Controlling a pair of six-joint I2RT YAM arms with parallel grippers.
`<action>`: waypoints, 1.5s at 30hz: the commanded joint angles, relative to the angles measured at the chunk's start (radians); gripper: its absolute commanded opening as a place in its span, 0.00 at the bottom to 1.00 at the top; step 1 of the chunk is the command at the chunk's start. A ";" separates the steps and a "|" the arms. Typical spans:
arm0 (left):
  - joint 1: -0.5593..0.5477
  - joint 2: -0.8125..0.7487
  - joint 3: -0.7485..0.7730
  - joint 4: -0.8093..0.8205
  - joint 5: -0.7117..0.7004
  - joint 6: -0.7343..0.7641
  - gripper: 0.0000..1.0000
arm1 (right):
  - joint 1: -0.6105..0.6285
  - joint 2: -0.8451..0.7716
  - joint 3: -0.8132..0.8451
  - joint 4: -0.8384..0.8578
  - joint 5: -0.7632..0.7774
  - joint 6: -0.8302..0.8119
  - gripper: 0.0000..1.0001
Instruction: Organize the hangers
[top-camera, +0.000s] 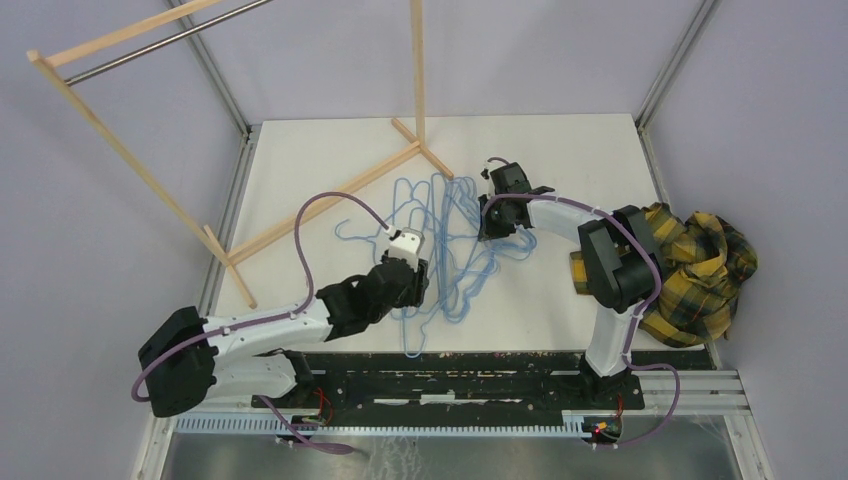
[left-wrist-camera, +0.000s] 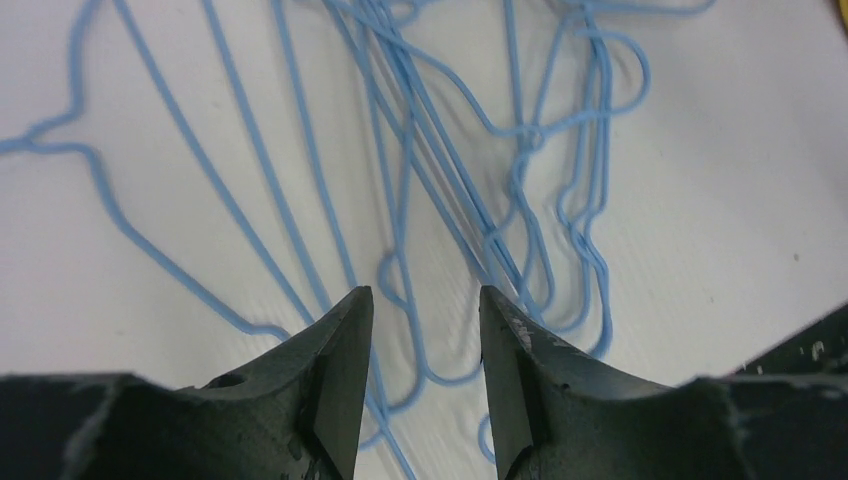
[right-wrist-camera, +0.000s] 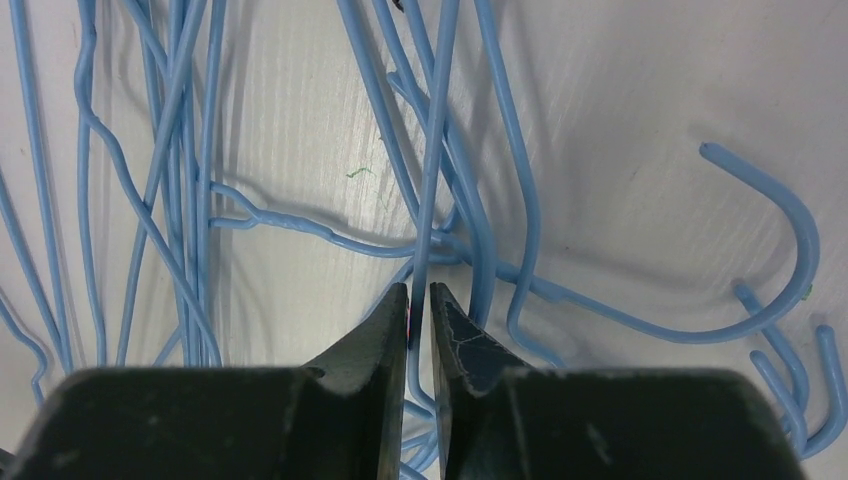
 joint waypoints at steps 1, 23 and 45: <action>-0.122 0.043 -0.005 -0.039 0.030 -0.135 0.51 | 0.002 -0.016 0.031 -0.002 0.011 -0.017 0.22; -0.287 0.311 0.004 -0.090 -0.150 -0.271 0.49 | 0.003 -0.020 0.018 -0.024 0.023 -0.028 0.26; -0.314 0.035 0.144 -0.267 -0.083 -0.246 0.03 | -0.002 -0.023 -0.006 -0.012 0.072 -0.034 0.26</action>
